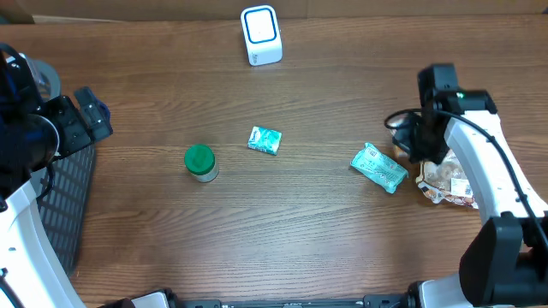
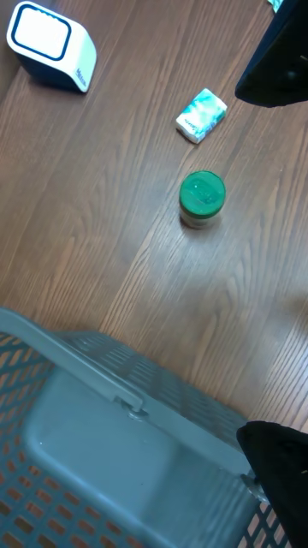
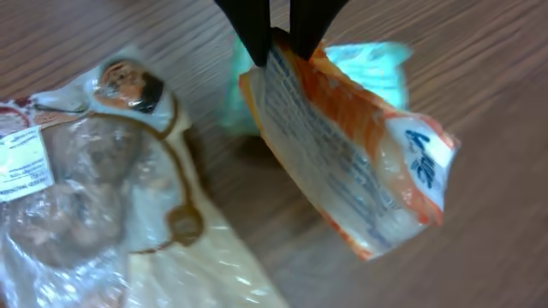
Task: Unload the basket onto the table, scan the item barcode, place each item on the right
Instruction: 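Carry the orange pack right and release it by the pouch, then reach the right gripper left toward the teal Kleenex pack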
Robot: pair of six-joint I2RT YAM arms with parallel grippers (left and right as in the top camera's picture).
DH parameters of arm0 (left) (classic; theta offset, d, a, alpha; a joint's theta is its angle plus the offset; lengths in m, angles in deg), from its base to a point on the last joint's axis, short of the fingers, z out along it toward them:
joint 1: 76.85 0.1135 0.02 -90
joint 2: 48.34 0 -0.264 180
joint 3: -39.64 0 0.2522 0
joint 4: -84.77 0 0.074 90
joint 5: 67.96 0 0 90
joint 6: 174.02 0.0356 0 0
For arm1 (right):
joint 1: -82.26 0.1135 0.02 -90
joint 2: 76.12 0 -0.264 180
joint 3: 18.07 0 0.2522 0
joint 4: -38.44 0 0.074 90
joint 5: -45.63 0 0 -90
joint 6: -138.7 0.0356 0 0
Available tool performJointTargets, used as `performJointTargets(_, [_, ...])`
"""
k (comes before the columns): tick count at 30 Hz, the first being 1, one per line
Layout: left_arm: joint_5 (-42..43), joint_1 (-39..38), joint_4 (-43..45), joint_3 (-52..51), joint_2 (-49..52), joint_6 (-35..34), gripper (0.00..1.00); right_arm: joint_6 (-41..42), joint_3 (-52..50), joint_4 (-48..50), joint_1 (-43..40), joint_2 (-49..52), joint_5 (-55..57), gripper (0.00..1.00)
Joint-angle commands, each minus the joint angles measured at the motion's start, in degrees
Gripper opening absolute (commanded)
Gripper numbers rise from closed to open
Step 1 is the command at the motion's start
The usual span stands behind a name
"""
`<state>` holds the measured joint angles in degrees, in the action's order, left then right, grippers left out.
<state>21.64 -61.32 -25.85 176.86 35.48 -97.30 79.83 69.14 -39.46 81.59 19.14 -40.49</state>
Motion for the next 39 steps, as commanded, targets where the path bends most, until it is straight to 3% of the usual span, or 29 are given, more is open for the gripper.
performJointTargets(1, [0.2,0.2,0.1,0.3,0.1,1.1,1.00,-0.1,-2.9,0.9,-2.0,0.1,0.6,0.18])
performJointTargets(8, [0.2,0.2,0.1,0.3,0.1,1.1,1.00,-9.9,0.0,0.0,-1.8,0.1,-4.8,0.50])
performJointTargets(10, [0.2,0.2,0.1,0.3,0.1,1.1,1.00,-12.0,2.5,-0.4,-1.0,0.1,-8.7,0.54])
performJointTargets(13, [0.2,0.2,0.1,0.3,0.1,1.1,1.00,-15.1,6.2,0.2,1.3,0.1,-14.5,0.55])
performJointTargets(16, [0.2,0.2,0.1,0.3,0.1,1.1,1.00,-17.6,8.5,4.3,6.1,0.2,-20.8,0.41])
performJointTargets(19, [0.2,0.2,0.1,0.3,0.1,1.1,1.00,-19.3,11.5,7.0,13.2,3.0,-21.6,0.43])
performJointTargets(26, [0.2,0.2,0.1,0.3,0.1,1.1,1.00,-24.4,24.8,4.4,23.9,17.1,-19.4,0.58])
performJointTargets(39, [0.2,0.2,0.1,0.3,0.1,1.1,1.00,-39.0,27.2,9.9,25.8,30.1,-25.9,0.56])
